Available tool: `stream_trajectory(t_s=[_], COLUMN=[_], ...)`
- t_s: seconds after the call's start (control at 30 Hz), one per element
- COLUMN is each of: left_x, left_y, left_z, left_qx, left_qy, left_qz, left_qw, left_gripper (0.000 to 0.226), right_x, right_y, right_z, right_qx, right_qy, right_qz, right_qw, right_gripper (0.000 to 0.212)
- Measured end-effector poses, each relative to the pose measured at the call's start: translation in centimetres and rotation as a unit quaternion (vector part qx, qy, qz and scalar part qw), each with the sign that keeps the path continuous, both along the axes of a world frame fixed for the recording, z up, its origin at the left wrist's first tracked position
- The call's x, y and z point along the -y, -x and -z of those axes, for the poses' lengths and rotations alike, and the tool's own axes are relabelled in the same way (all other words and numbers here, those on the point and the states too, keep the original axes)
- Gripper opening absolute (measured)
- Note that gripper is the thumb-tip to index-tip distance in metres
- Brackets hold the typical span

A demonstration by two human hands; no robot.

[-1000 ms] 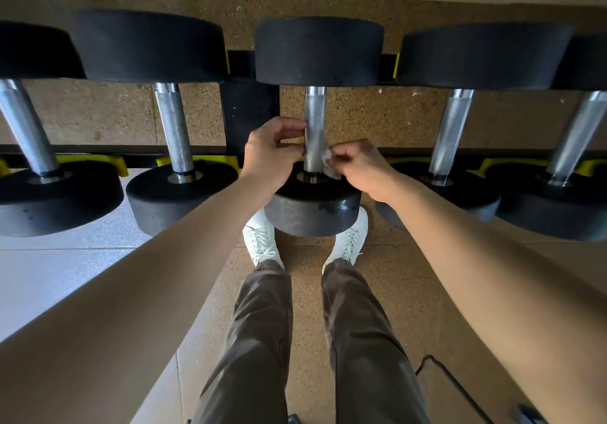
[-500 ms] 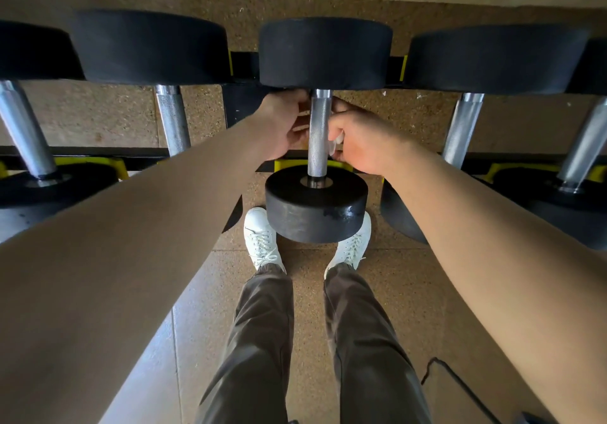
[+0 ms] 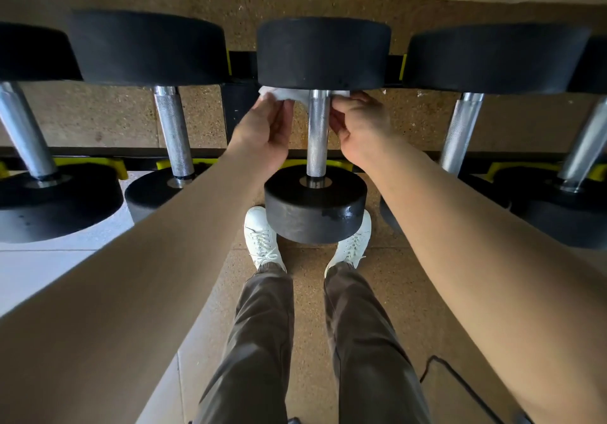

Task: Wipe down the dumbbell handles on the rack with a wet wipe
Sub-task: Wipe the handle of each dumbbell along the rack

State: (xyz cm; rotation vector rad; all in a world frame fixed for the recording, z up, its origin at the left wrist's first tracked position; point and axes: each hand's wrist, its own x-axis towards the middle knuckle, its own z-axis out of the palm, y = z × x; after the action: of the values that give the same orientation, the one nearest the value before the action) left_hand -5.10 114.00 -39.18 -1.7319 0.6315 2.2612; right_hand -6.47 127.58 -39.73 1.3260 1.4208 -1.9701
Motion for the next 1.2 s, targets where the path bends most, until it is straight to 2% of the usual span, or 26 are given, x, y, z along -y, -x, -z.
stream_trajectory(t_s=[0.07,0.13,0.23,0.3,0.47,0.67,0.73,0.83,0.9,1.0,1.07,1.13,1.2], left_x=[-0.5,-1.2,-1.9,-1.7,0.1,-0.9,-0.9,0.6,1.4,1.0,0.3,0.1,0.7], left_y=[-0.3,-0.3,0.1,0.2,-0.9,-0.9,-0.8,-1.8,-2.5,-2.8,-2.7,-2.7,-3.1], left_z=[-0.1,0.2,0.1,0.2,-0.4,-0.1,-0.1,0.0,-0.1,-0.1,-0.1,-0.2,-0.2], left_qx=[0.001,-0.01,-0.021,-0.027,-0.029,-0.036,-0.032,-0.027,-0.021,-0.017,-0.034,-0.039,-0.032], left_qy=[-0.003,0.029,0.059,0.06,0.045,0.077,0.081,0.089,0.098,0.128,0.128,0.123,0.118], left_qz=[0.012,0.096,0.193,0.195,0.077,0.188,0.188,0.158,0.159,0.217,0.263,0.287,0.27], left_qw=[1.0,0.995,0.979,0.979,0.996,0.979,0.978,0.983,0.982,0.968,0.956,0.949,0.955], left_gripper=[0.023,0.018,0.017,0.021,0.017,0.012,0.015,0.026,0.025,0.009,0.004,0.004,0.006], right_x=[0.3,-0.8,-3.2,-3.6,-0.7,-4.0,-4.2,-2.4,-1.7,-3.1,-4.2,-4.0,-3.0], right_y=[0.0,-0.4,-1.4,-1.9,-1.7,-1.7,-2.2,-2.9,-2.8,-2.3,-2.6,-3.1,-3.7], right_z=[-0.2,-0.7,-1.1,-1.2,-0.9,-1.8,-1.6,-1.2,-1.3,-2.0,-1.8,-1.5,-1.1], right_qx=[0.02,0.042,0.048,0.029,0.001,0.031,0.021,-0.005,-0.005,0.04,0.034,0.011,0.005], right_qy=[0.007,0.015,0.067,0.095,0.064,0.067,0.051,0.007,-0.015,-0.004,-0.011,-0.024,-0.014], right_qz=[0.01,0.017,0.111,0.14,0.008,0.137,0.089,-0.062,-0.056,0.081,0.114,0.045,-0.059], right_qw=[1.0,0.999,0.99,0.985,0.998,0.988,0.995,0.998,0.998,0.996,0.993,0.999,0.998], right_gripper=[0.023,0.021,0.022,0.03,0.015,0.01,0.018,0.02,0.015,0.008,0.009,0.005,0.007])
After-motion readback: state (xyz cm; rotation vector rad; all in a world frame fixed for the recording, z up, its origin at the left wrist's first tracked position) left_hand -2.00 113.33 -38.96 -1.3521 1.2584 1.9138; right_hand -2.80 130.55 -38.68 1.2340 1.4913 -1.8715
